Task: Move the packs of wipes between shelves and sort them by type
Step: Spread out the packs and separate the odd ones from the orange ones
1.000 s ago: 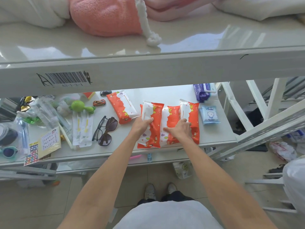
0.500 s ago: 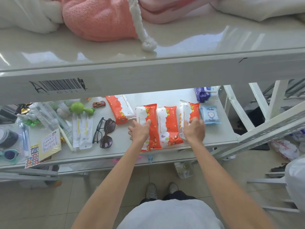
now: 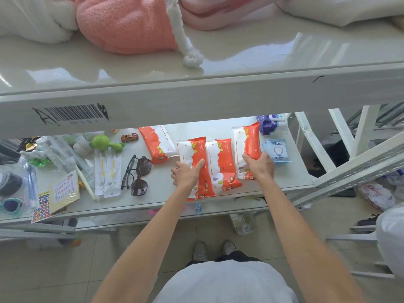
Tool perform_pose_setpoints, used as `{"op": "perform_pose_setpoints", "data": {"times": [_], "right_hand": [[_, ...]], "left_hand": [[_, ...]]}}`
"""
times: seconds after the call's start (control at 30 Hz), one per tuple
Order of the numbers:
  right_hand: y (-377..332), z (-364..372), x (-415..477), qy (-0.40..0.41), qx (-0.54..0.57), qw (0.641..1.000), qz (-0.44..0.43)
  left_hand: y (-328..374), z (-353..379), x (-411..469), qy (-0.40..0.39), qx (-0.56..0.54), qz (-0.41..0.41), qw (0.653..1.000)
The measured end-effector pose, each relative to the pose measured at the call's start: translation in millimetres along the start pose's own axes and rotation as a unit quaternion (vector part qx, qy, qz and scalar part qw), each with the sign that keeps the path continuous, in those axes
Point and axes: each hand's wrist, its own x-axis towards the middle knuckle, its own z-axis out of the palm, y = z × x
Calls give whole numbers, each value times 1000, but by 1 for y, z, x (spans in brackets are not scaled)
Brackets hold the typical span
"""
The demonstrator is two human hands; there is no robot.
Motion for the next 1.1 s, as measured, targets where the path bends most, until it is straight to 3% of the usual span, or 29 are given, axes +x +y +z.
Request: {"op": "perform_pose_setpoints", "data": {"times": [0.2,0.3,0.43,0.57,0.67,0.8,0.87,1.03,1.1], "right_hand": [[-13,-13,-10,22,-13,995,-98],[-19,-24,-10,40,-9,994,-104],[-27,-9,-14,-68,81,994,-32],[-8,36,-14,-158,-15,987,8],[-4,46,-16,-184,-34,982,36],[-12,46,-13,-189,-2,982,14],[-10,44,-9,-201,0,979,13],[-4,47,-15,-196,-19,980,14],[-2,54,-21,-179,-54,982,8]], "left_hand": [[-9,-1,14,-18,-41,-21,999],[-11,-1,17,-22,-54,-20,998],[-10,1,15,-26,-58,-30,998],[-7,-2,13,-41,-66,-43,996],[-4,-2,12,-46,-53,-45,997],[3,-1,4,-52,-3,-36,998],[8,-17,3,-21,57,-13,998],[23,-76,46,173,108,85,975],[35,-94,73,192,154,94,965]]}}
